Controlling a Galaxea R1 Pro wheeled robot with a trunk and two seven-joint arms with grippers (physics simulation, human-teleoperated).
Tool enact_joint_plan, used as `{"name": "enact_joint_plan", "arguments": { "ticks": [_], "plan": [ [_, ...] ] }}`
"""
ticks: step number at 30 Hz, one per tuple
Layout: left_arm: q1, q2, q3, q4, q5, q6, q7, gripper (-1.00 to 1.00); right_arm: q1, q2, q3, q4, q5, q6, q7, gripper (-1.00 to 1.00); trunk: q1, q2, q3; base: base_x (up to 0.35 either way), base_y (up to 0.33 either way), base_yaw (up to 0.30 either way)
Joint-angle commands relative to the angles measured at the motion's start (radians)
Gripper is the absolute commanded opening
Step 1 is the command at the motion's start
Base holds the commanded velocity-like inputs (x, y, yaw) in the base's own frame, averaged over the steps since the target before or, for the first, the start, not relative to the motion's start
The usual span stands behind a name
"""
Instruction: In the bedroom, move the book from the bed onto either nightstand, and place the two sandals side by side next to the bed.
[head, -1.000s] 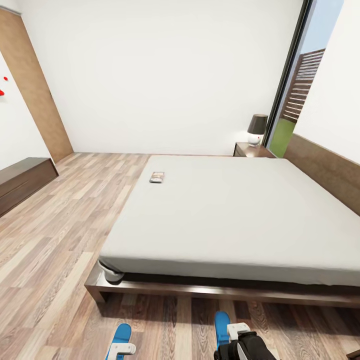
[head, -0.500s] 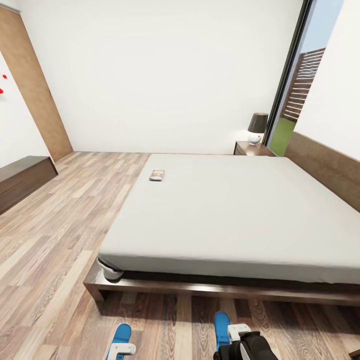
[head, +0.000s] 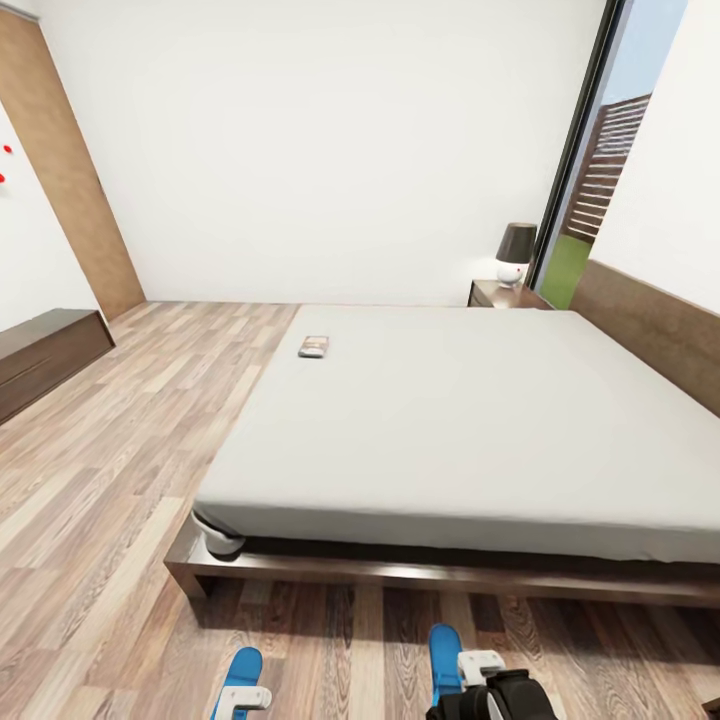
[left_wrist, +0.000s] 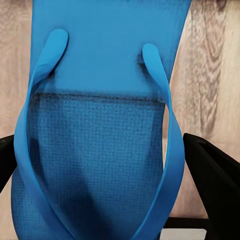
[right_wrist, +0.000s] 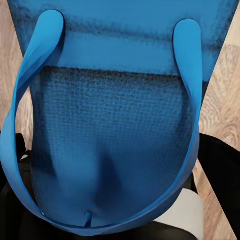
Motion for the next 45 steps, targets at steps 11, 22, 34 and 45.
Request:
{"name": "enact_joint_plan", "arguments": {
  "ticks": [11, 22, 34, 45],
  "plan": [
    [-0.003, 0.000, 0.008, -0.002, -0.012, -0.002, 0.003, -1.00, 0.029, -0.020, -0.001, -0.058, 0.013, 0.028, 0.089, -1.00, 0.042, -0.078, -0.035, 0.000, 0.000, 0.000],
    [-0.006, 0.000, 0.009, -0.004, -0.012, -0.002, 0.000, -1.00, 0.032, -0.028, 0.000, -0.060, 0.016, 0.031, 0.101, -1.00, 0.084, -0.155, -0.070, 0.000, 0.000, 0.000],
    [-0.006, -0.002, 0.008, -0.003, -0.013, -0.002, -0.001, -1.00, 0.032, -0.029, 0.000, -0.059, 0.018, 0.031, 0.102, -1.00, 0.107, -0.197, -0.089, 0.000, 0.000, 0.000],
    [-0.006, -0.002, 0.008, -0.003, -0.014, -0.002, 0.003, -1.00, 0.032, -0.029, 0.000, -0.059, 0.015, 0.031, 0.102, -1.00, 0.107, -0.197, -0.089, 0.000, 0.085, 0.000]
  ]
}}
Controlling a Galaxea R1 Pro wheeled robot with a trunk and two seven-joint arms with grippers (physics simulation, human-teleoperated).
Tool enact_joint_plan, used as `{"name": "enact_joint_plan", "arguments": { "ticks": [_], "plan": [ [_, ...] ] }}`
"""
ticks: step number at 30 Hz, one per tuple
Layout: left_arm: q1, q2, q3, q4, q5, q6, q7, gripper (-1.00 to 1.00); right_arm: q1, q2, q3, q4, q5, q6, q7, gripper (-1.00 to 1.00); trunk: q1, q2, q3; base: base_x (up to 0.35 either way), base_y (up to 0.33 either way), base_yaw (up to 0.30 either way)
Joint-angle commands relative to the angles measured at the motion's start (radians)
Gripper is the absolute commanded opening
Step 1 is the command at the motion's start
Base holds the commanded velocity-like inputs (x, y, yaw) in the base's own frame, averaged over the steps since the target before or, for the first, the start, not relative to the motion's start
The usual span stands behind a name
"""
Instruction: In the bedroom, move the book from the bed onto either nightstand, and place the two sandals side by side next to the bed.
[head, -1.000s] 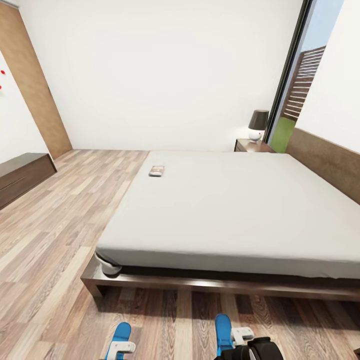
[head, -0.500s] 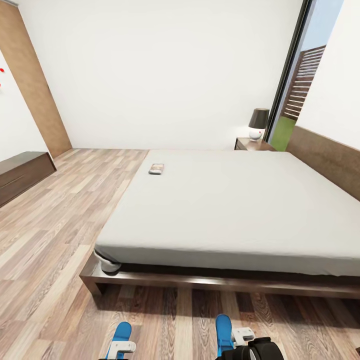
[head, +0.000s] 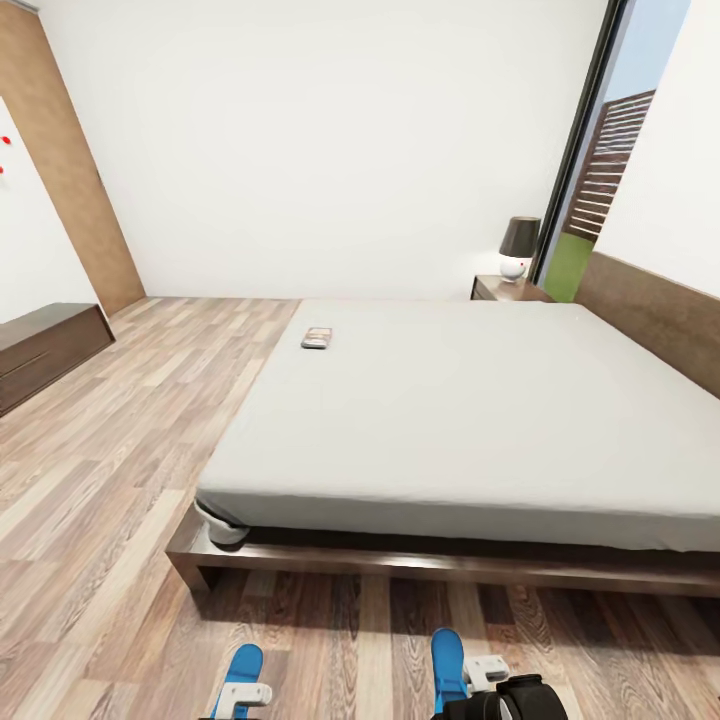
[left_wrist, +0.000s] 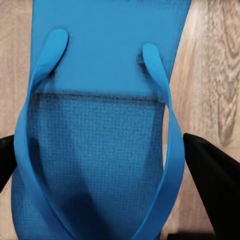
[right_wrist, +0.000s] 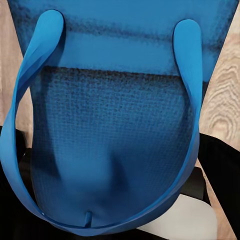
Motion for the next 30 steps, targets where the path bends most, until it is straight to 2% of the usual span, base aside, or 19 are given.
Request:
{"name": "enact_joint_plan", "arguments": {
  "ticks": [1, 22, 30],
  "plan": [
    [0.000, 0.000, 0.008, 0.000, -0.012, -0.003, 0.004, -1.00, 0.000, 0.000, -0.001, -0.001, 0.010, 0.004, 0.007, -1.00, 0.000, 0.000, -0.001, 0.000, 0.077, 0.000],
    [0.002, -0.001, 0.008, 0.001, -0.014, -0.004, 0.005, -1.00, 0.000, 0.000, -0.001, -0.001, 0.008, 0.002, 0.007, -1.00, 0.000, 0.000, -0.001, 0.060, 0.089, -0.001],
    [0.002, -0.001, 0.008, 0.001, -0.014, -0.004, 0.005, -1.00, 0.000, 0.000, 0.000, -0.001, 0.008, 0.003, 0.007, -1.00, 0.000, 0.000, 0.000, 0.019, 0.016, -0.126]
  ]
}}
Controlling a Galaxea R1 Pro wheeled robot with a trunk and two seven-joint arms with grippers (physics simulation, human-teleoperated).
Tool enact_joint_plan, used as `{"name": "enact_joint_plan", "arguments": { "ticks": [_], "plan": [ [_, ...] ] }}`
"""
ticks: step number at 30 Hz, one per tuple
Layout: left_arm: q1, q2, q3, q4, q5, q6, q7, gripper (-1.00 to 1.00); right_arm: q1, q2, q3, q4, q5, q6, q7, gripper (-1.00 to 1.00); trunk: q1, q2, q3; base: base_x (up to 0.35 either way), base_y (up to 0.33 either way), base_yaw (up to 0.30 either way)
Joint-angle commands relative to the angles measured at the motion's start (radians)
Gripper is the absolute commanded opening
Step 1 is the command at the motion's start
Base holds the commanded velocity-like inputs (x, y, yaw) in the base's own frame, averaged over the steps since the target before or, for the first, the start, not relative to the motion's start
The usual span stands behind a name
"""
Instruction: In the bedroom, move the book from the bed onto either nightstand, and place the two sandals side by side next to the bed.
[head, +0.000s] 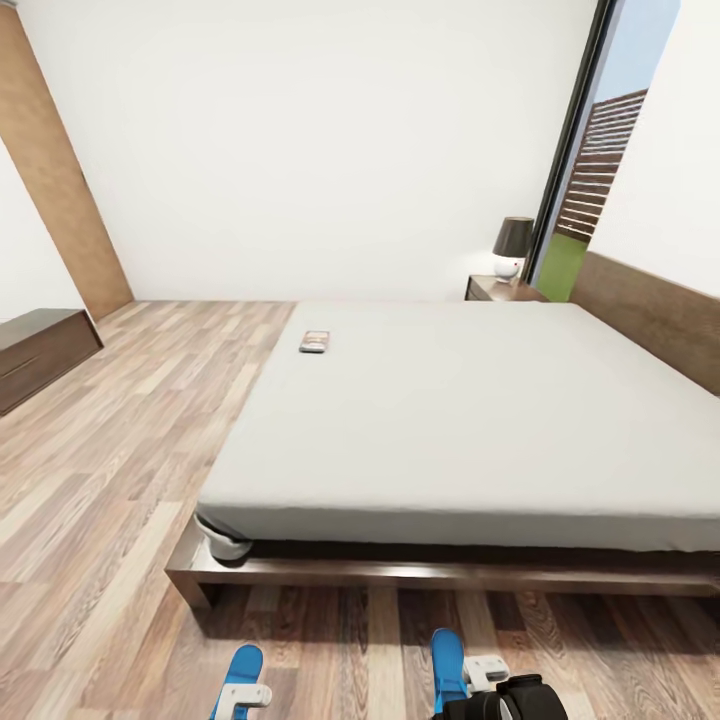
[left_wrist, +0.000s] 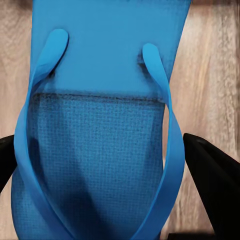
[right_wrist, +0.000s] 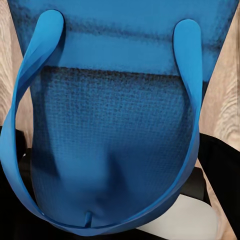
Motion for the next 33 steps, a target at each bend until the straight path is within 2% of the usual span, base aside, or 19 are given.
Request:
{"name": "enact_joint_plan", "arguments": {
  "ticks": [1, 7, 20, 33],
  "plan": [
    [0.000, 0.000, 0.008, 0.000, -0.012, -0.003, 0.004, -1.00, -0.001, 0.000, 0.000, -0.001, 0.010, 0.004, 0.007, -1.00, 0.000, 0.000, 0.000, 0.004, 0.009, -0.229],
    [0.000, 0.002, 0.008, 0.000, -0.011, -0.003, 0.004, -1.00, -0.001, 0.000, 0.000, -0.001, 0.010, 0.004, 0.007, -1.00, 0.000, 0.000, 0.002, 0.055, 0.074, -0.222],
    [0.000, 0.002, 0.008, 0.000, -0.011, -0.003, 0.004, -1.00, -0.001, 0.000, 0.000, -0.001, 0.011, 0.004, 0.007, -1.00, 0.000, 0.000, 0.003, 0.017, 0.050, -0.112],
    [0.000, 0.002, 0.008, 0.000, -0.010, -0.003, 0.004, -1.00, 0.002, 0.000, 0.001, -0.001, 0.017, 0.004, 0.007, -1.00, 0.000, 0.000, 0.003, 0.000, 0.063, -0.024]
  ]
}}
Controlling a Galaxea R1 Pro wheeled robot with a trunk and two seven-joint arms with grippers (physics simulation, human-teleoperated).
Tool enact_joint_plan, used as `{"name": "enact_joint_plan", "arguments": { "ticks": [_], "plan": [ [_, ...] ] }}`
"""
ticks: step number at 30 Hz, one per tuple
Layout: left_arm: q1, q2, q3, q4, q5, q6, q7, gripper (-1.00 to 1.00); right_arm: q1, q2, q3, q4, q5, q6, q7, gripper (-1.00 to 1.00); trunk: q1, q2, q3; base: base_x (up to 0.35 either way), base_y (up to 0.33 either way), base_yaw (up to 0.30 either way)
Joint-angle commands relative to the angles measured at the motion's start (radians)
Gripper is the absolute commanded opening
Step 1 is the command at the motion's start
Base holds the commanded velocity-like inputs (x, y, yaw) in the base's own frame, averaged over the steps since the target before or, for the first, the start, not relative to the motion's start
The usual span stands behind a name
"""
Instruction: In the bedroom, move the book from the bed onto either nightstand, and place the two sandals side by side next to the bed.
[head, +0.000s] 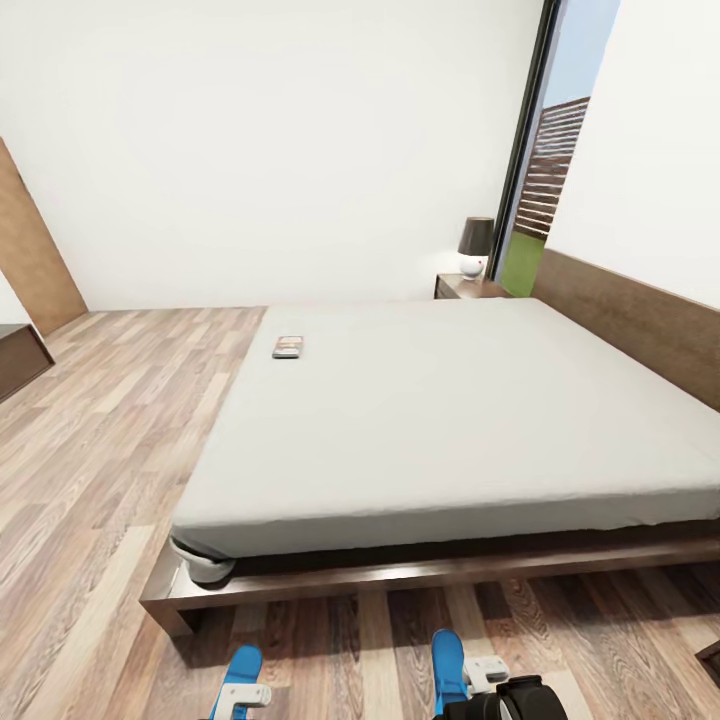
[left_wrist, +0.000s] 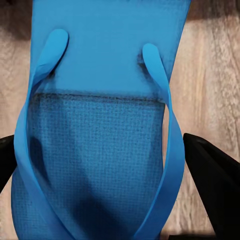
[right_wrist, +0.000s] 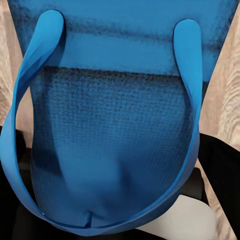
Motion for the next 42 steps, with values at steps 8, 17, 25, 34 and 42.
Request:
{"name": "enact_joint_plan", "arguments": {
  "ticks": [8, 17, 25, 34, 42],
  "plan": [
    [0.000, 0.000, 0.008, 0.000, -0.012, -0.003, 0.004, -1.00, 0.000, 0.001, 0.000, -0.001, 0.010, 0.004, 0.007, -1.00, 0.000, 0.000, -0.001, 0.000, 0.072, -0.001],
    [0.000, -0.001, 0.008, 0.000, -0.012, -0.003, 0.004, -1.00, 0.000, 0.002, 0.000, -0.001, 0.011, 0.004, 0.007, -1.00, 0.000, 0.000, -0.001, 0.000, 0.063, 0.000],
    [0.000, -0.002, 0.008, 0.000, -0.012, -0.005, 0.004, -1.00, 0.000, 0.001, -0.001, -0.001, 0.011, 0.004, 0.007, -1.00, 0.000, 0.000, -0.001, 0.000, 0.005, 0.000],
    [-0.001, -0.003, 0.008, 0.000, -0.011, -0.006, 0.004, -1.00, 0.000, 0.000, -0.002, -0.005, 0.009, 0.004, 0.007, -1.00, 0.023, -0.042, -0.020, 0.000, 0.000, 0.000],
    [-0.004, -0.003, 0.009, -0.001, -0.010, -0.005, 0.003, -1.00, 0.000, -0.001, -0.003, -0.015, 0.011, 0.006, 0.007, -1.00, 0.054, -0.098, -0.045, 0.000, 0.000, 0.000]
  ]
}}
